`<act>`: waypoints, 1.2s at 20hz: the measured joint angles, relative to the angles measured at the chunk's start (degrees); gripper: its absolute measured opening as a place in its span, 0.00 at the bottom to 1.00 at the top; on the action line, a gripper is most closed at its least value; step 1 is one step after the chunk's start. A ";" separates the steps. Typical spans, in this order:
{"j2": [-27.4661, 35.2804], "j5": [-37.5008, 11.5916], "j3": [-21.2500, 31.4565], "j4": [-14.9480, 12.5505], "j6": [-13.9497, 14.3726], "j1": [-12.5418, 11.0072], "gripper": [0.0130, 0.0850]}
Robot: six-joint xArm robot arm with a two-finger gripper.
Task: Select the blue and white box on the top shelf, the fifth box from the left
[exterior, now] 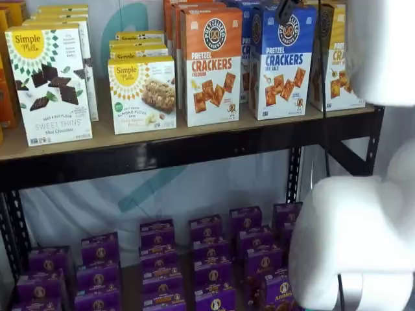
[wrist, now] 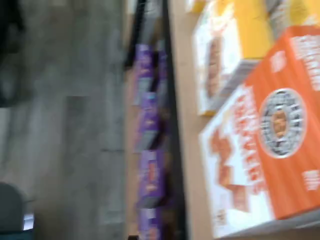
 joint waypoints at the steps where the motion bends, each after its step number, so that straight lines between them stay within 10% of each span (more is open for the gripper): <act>1: -1.20 -2.57 1.51 0.34 0.02 0.08 1.00; 12: -0.81 -19.49 4.80 -4.05 -1.13 3.56 1.00; 24: 8.76 -17.98 -2.83 -10.37 -3.61 4.29 1.00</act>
